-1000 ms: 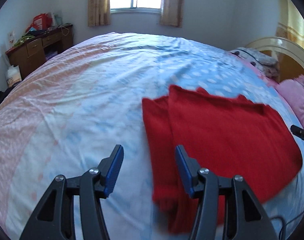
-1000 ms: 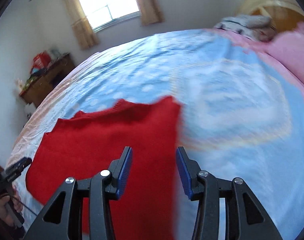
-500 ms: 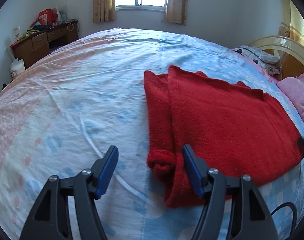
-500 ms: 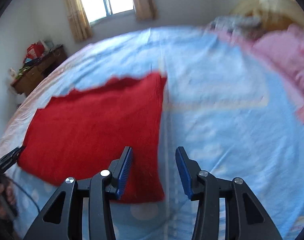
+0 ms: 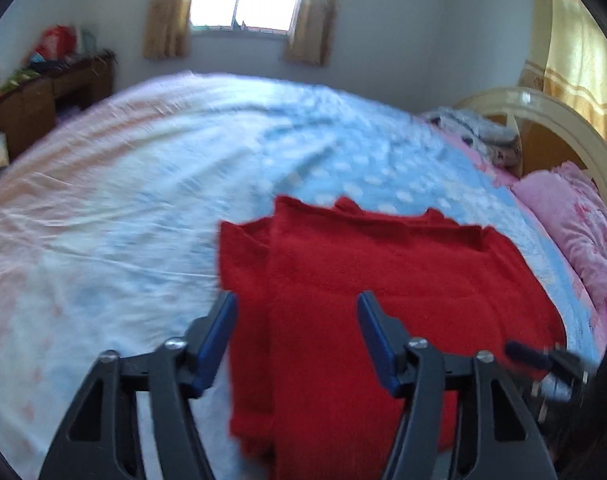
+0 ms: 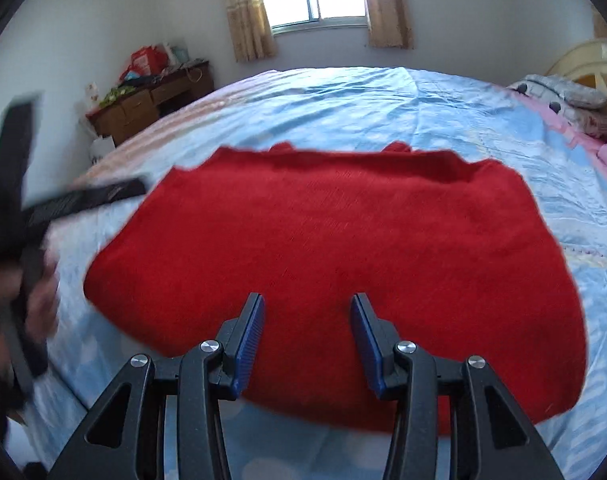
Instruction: Fold small clothes
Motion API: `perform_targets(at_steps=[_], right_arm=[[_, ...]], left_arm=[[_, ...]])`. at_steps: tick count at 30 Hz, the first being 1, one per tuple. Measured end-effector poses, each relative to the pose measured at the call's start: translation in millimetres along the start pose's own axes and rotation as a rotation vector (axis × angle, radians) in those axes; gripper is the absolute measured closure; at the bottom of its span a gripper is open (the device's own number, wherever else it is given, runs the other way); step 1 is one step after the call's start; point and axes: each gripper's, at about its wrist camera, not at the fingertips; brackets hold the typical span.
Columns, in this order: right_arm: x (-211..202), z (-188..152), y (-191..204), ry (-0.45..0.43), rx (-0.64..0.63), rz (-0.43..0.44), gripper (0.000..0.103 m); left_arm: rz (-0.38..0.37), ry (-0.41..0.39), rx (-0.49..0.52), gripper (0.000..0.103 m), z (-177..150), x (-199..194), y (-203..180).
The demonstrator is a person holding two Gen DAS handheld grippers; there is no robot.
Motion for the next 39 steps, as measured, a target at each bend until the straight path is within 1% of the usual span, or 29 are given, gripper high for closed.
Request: perform_targets(at_steps=[1, 2, 3, 4, 5, 6, 7, 9, 11, 12, 13, 15, 16, 17, 19, 21, 23, 24, 26, 28, 29, 30, 31, 32, 34, 35, 36, 37, 39], right_arm=[[-1.5, -6.8, 6.9, -0.027, -0.031, -0.036, 0.056], [-2.4, -11.1, 11.0, -0.036, -0.053, -0.05, 0.05], [-2.6, -16.3, 14.5, -0.044, -0.079, -0.057, 0.044], [-2.4, -20.7, 16.2, -0.051, -0.093, -0.059, 0.043], [-2.4, -22.3, 16.1, -0.054, -0.098, -0.059, 0.041], [-3.0, -24.0, 16.2, -0.061, -0.1, -0.058, 0.041], [-3.6, -23.5, 15.2, -0.063, -0.097, -0.054, 0.041], [-2.9, -24.6, 13.7, -0.063, -0.09, -0.044, 0.04], [-2.5, -23.7, 12.1, -0.07, -0.089, -0.038, 0.039], [-2.2, -23.7, 11.9, -0.071, -0.089, -0.037, 0.037], [-2.0, -24.1, 12.2, -0.072, -0.09, -0.037, 0.037], [-1.4, -24.2, 12.4, -0.073, -0.096, -0.04, 0.035], [-1.2, -24.7, 13.2, -0.073, -0.1, -0.045, 0.035], [-0.4, -24.6, 14.4, -0.071, -0.106, -0.051, 0.033], [1.4, -24.6, 17.8, -0.064, -0.121, -0.064, 0.03], [1.2, -25.2, 20.4, -0.063, -0.132, -0.079, 0.029], [-3.1, -26.4, 19.0, -0.073, -0.128, -0.068, 0.029], [-8.4, -27.6, 15.6, -0.087, -0.115, -0.044, 0.029], [-21.9, -27.5, 6.9, -0.129, -0.08, -0.011, 0.029], [-35.4, -23.7, -1.0, -0.174, -0.055, -0.033, 0.029], [-44.5, -18.7, -8.6, -0.204, -0.034, -0.061, 0.029], [-48.0, -14.3, -15.5, -0.212, -0.015, -0.077, 0.028], [-46.7, -8.0, -26.0, -0.193, 0.012, -0.093, 0.026], [-41.4, -4.8, -33.4, -0.157, 0.032, -0.104, 0.023], [-17.5, -3.1, -53.5, -0.027, 0.091, -0.133, 0.023], [-3.3, -9.7, -63.8, 0.033, 0.126, -0.117, 0.023], [-5.9, -14.7, -62.4, -0.004, 0.107, -0.119, 0.023], [-9.7, -16.9, -57.6, -0.015, 0.083, -0.13, 0.023], [-15.4, -15.5, -49.6, 0.005, 0.065, -0.128, 0.023]], left_arm=[[-0.014, 0.038, -0.007, 0.065, 7.4, 13.1, 1.4], [-0.031, 0.065, -0.01, 0.067, 9.5, 20.4, 1.2], [-0.058, 0.122, -0.017, 0.067, 14.4, 35.1, 3.7], [-0.048, 0.13, -0.04, 0.074, 13.8, 40.0, 7.8], [-0.051, 0.122, -0.056, 0.077, 10.4, 38.2, 9.4], [-0.075, 0.108, -0.067, 0.082, 8.9, 36.8, 12.3], [-0.077, 0.097, -0.065, 0.092, 6.6, 33.5, 12.3], [-0.096, 0.053, -0.069, 0.096, 0.9, 23.0, 15.1], [-0.1, 0.031, -0.092, 0.096, -4.4, 14.0, 17.9], [-0.102, 0.002, -0.095, 0.096, -9.6, 5.9, 17.9], [-0.083, -0.025, -0.086, 0.096, -14.6, -1.2, 16.3], [-0.058, -0.05, -0.089, 0.096, -17.9, -7.1, 15.5], [-0.06, -0.054, -0.1, 0.096, -20.8, -8.6, 16.7], [-0.037, -0.043, -0.097, 0.096, -19.8, -3.8, 17.1], [-0.011, -0.021, -0.09, 0.093, -18.9, 7.9, 18.4], [-0.016, -0.009, -0.102, 0.089, -16.6, 14.7, 20.5], [-0.036, -0.018, -0.127, 0.084, -13.6, 9.8, 22.4], [-0.035, -0.021, -0.129, 0.082, -14.3, 6.8, 22.1], [0.01, -0.045, -0.113, 0.071, -17.5, -0.9, 18.5], [0.076, -0.079, -0.072, 0.043, -22.1, -6.9, 13.2], [0.105, -0.082, -0.056, 0.039, -23.3, -6.0, 11.7], [0.139, -0.075, -0.04, 0.038, -23.3, -2.2, 10.8], [0.163, -0.053, -0.037, 0.038, -23.2, 4.2, 12.1], [0.163, -0.037, -0.047, 0.038, -22.5, 8.0, 14.9], [0.13, 0.0, -0.097, 0.036, -21.6, 13.1, 25.6], [0.125, -0.005, -0.106, 0.036, -23.1, 10.5, 27.3], [0.13, -0.008, -0.104, 0.034, -24.5, 8.8, 26.8], [0.14, -0.006, -0.094, 0.031, -26.8, 7.9, 24.7], [0.178, -0.003, -0.063, 0.029, -34.7, 6.3, 20.0]])
Point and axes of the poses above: each gripper's, at about its wrist camera, not at the fingertips, and x roughly the way its jaws point, y to its left, z to its top, and after that the axes turned 12 degrees about y, right-handed
